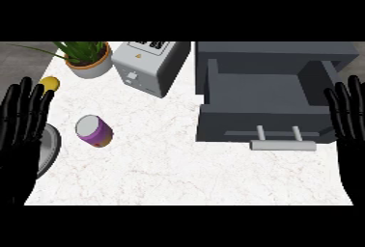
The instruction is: Pick up the can, place it into the drawer and close the drawer
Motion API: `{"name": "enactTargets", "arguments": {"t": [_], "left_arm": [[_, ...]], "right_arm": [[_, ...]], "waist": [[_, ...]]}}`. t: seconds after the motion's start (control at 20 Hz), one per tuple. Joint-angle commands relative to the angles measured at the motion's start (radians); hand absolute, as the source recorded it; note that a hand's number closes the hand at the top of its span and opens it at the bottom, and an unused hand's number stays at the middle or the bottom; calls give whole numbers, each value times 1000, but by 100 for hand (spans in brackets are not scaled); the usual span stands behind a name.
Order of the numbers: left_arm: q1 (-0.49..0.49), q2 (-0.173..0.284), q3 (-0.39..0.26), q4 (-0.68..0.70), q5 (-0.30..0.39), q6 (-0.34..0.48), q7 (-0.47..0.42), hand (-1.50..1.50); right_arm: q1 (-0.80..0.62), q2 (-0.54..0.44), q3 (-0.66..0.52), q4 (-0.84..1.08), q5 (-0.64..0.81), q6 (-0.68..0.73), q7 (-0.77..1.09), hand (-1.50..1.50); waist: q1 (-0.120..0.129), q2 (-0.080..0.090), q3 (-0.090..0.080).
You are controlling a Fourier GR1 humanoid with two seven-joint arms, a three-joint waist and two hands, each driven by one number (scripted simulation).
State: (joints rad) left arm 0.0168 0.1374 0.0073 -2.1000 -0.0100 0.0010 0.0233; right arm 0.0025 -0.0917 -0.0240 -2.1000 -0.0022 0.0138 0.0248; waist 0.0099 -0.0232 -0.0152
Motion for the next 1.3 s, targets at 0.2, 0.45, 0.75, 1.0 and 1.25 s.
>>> {"name": "enactTargets", "arguments": {"t": [0.2,0.45,0.75,1.0,1.25], "left_arm": [[-75,146,189,153,357,-280,-109,-150],[-10,252,223,282,361,-311,101,-150],[-29,278,264,244,430,-340,205,-150],[76,313,379,200,539,-442,217,-150],[113,275,408,184,581,-461,231,-150]], "right_arm": [[29,7,25,19,-15,36,-47,-150],[95,35,-56,21,15,-89,160,-150],[157,-23,-175,34,-106,-1,117,-150],[318,19,-167,-101,-118,43,100,-150],[308,-59,-331,1,-260,148,43,-150]], "waist": [[-14,25,14],[-20,25,15],[-13,22,16],[-12,21,15],[-9,21,16]]}}
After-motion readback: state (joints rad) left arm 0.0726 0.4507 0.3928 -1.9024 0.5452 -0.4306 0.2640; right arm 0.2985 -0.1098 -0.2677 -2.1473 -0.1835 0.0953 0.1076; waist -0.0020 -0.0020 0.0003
